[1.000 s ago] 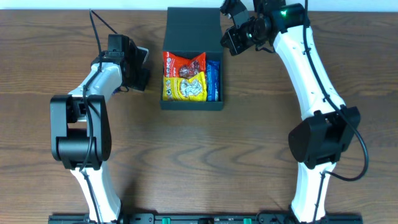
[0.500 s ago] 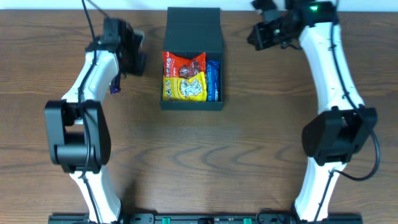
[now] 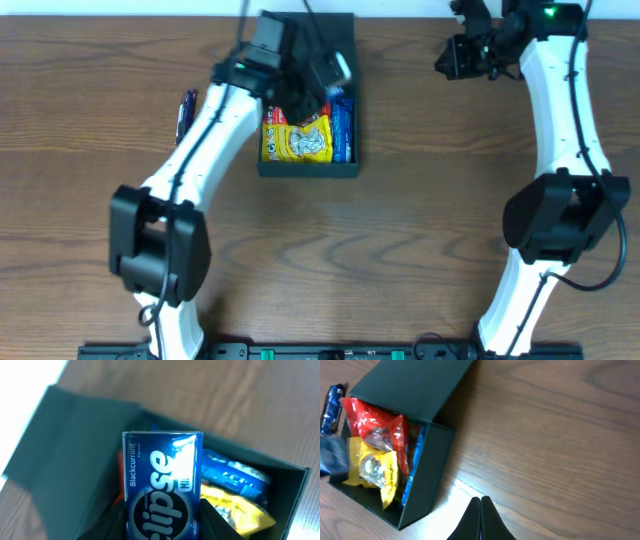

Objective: Pack container
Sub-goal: 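Carry the Eclipse tin with the left gripper and drop it into the box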

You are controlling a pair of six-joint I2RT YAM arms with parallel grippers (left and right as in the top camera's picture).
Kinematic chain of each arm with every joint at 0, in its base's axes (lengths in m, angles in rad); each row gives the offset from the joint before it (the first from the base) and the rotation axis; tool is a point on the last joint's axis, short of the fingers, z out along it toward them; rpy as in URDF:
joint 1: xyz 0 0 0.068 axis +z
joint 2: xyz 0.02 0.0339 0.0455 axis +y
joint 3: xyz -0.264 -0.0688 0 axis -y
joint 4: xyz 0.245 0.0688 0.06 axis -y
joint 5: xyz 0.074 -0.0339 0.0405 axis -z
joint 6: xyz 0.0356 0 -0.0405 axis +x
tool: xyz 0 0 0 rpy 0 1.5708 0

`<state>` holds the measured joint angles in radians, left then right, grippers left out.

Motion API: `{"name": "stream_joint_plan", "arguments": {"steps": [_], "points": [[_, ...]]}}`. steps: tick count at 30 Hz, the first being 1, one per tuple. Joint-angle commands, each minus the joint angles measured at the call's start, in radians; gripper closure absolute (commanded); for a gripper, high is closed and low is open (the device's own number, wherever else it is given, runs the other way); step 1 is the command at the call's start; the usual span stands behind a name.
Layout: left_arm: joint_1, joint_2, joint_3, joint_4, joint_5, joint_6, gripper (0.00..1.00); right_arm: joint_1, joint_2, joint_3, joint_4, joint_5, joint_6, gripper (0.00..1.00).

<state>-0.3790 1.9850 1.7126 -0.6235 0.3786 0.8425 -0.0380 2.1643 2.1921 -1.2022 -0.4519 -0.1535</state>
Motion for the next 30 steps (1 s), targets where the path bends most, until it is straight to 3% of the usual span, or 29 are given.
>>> {"name": "stream_joint_plan", "arguments": {"steps": [1,11,20,24,27,30], "points": [[-0.027,0.036,-0.003,0.0,0.014,0.124,0.94,-0.029,-0.037,-0.002,-0.008,-0.008,-0.001,0.98],[-0.052,0.134,-0.003,0.119,0.002,0.199,0.94,-0.042,-0.037,-0.002,-0.017,-0.008,-0.02,0.98],[-0.055,0.175,-0.002,0.168,-0.127,0.2,0.94,-0.042,-0.037,-0.002,-0.022,-0.008,-0.02,0.98],[-0.072,0.152,-0.002,0.178,-0.204,-0.142,0.94,-0.042,-0.037,-0.002,-0.022,-0.008,-0.02,0.99],[-0.08,0.146,-0.002,0.195,-0.257,-0.515,0.94,-0.042,-0.037,-0.002,-0.022,-0.008,-0.02,0.98],[-0.083,0.146,-0.002,0.206,-0.255,-0.783,0.94,-0.041,-0.037,-0.002,-0.021,-0.008,-0.02,0.98]]}}
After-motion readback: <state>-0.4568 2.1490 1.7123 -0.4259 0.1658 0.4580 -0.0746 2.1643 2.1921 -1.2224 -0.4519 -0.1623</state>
